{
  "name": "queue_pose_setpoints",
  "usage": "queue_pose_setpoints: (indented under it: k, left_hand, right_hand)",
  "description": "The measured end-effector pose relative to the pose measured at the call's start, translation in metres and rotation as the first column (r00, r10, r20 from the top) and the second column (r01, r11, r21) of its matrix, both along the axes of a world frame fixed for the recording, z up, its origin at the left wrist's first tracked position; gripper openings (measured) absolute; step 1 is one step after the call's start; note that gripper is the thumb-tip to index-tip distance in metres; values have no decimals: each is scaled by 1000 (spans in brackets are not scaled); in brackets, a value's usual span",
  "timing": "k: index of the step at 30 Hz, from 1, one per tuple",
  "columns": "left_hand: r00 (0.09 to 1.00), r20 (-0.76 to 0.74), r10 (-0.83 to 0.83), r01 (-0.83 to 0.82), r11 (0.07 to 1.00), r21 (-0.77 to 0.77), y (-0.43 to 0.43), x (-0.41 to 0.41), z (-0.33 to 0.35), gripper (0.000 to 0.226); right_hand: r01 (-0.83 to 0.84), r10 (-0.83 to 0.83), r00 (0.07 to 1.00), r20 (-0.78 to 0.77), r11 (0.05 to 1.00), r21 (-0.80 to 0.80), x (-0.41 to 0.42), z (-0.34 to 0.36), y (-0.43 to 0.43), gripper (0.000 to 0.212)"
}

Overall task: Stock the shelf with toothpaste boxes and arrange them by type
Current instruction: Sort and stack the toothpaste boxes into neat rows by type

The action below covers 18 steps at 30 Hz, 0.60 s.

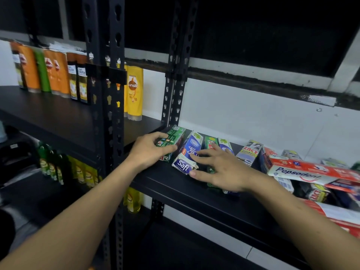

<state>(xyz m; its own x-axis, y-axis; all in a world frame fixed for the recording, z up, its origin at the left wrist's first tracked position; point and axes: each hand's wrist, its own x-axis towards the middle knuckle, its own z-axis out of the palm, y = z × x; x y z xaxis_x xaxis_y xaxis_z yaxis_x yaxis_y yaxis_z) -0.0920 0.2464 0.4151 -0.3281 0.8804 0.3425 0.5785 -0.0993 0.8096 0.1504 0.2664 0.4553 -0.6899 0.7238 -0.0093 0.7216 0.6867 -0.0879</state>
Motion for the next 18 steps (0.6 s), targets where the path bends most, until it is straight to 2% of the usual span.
queue_pose_setpoints:
  k: [2,5,7,11,15,18]
  left_hand:
    - [1000,2,9,-9,1000,8,0,1,0,49]
    - [999,3,37,-37,999,28,2,1,1,45]
    - [997,14,71,-72,995,68,1,0,1,42]
    - [995,-5,100,-99,988,122,0,-1,-2,39]
    - [988,-132,79,-61,989,132,3,-4,-5,47]
    - [988,-134,79,-63,990,122,3,-6,-5,44]
  right_hand:
    - [12,-16,996,-89,999,-48,2,6,-5,66]
    - [23,-16,983,-185,999,34,-7,16,0,66]
    - [18,-12,989,-145,999,42,-19,17,4,69]
    - [-34,34,999,37,999,7,-32,3,8,65]
    - [-70,70,998,0,997,29,-25,-2,9,66]
    - [-81,81,997,-5,997,8,-17,-4,-1,60]
